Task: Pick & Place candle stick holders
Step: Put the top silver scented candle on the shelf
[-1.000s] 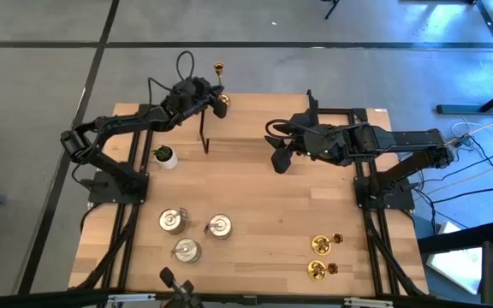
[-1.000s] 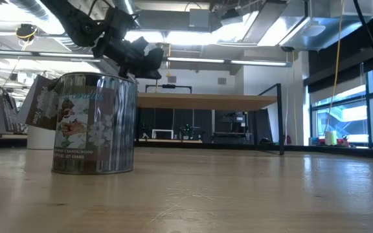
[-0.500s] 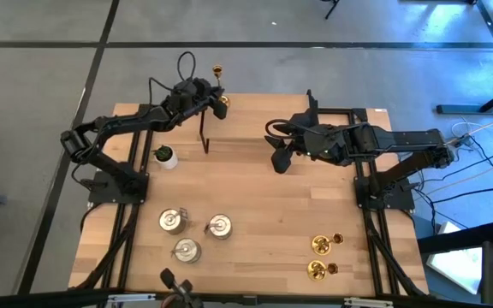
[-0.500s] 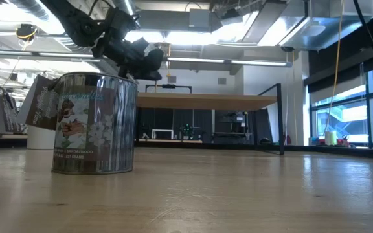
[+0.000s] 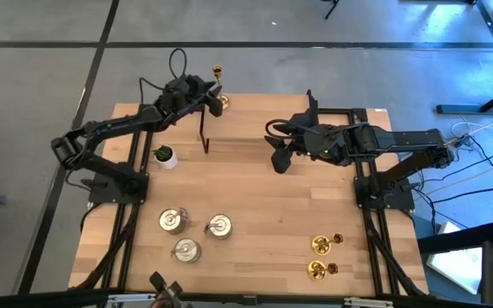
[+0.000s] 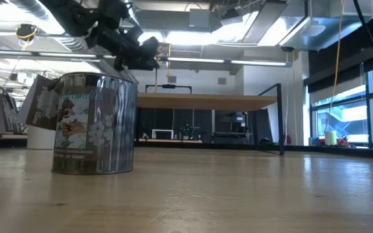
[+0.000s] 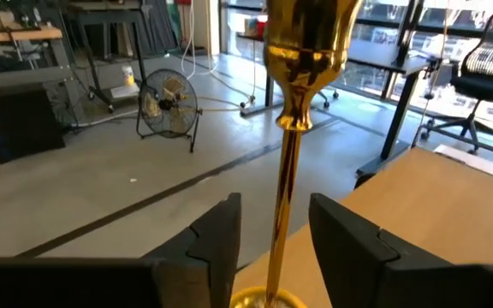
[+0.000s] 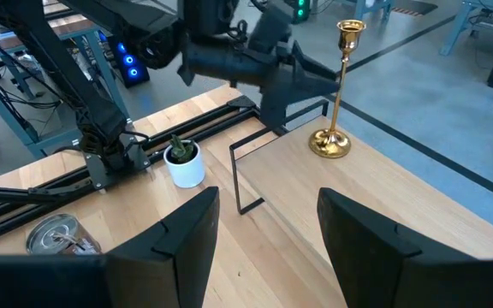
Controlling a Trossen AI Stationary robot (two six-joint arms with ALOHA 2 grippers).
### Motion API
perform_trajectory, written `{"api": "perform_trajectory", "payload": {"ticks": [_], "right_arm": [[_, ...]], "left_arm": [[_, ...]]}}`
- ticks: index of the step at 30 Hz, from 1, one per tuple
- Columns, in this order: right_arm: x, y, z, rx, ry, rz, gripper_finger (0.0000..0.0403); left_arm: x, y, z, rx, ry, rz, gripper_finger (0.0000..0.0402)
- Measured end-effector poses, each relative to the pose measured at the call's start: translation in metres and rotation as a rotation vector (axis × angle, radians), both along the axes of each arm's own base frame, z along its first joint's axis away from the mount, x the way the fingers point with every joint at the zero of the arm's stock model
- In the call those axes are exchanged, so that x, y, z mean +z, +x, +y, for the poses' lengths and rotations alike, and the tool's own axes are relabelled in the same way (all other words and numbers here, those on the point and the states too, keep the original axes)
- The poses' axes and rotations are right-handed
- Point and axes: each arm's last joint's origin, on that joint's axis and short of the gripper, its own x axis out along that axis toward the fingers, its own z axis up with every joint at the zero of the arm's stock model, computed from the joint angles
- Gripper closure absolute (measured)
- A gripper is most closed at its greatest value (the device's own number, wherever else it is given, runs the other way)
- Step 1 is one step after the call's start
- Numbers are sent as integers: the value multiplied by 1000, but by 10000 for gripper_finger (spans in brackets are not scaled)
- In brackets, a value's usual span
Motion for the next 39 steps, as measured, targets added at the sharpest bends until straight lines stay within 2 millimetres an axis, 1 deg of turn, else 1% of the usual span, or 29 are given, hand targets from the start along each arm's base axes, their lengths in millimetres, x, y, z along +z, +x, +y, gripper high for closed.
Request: {"api": "perform_trajectory", "payload": {"ticks": [4,8,13,16,21,23,25,27,31,35,39], "right_arm": [[0,0,0,-1,-1,0,199],[-1,0,0,-2,-4,8,199],[-3,-2,1,16,17,32,199],[-4,-1,3,69,53,40,199],[-5,-1,6,125,123,33,199],[-5,-1,9,138,125,34,199],[-5,-1,11,149,135,33,199],[-5,-1,14,160,160,27,198],[-6,-3,20,175,195,34,198],[-7,-5,26,186,207,43,198],[-8,-7,31,172,180,57,198]], "left_arm": [[4,-10,-9,-11,-45,46,261],[8,-20,-23,-105,-162,51,261],[24,-33,-52,-394,-322,-46,260],[32,-36,-72,-621,-438,-117,260],[41,-31,-108,-970,-649,-163,261],[42,-28,-125,-1084,-726,-148,261],[44,-26,-142,-1161,-782,-134,261],[46,-25,-160,-1181,-824,-118,261],[45,-27,-195,-1141,-906,-70,263],[39,-32,-227,-1004,-987,-11,273],[34,-37,-254,-881,-1023,-3,286]]}}
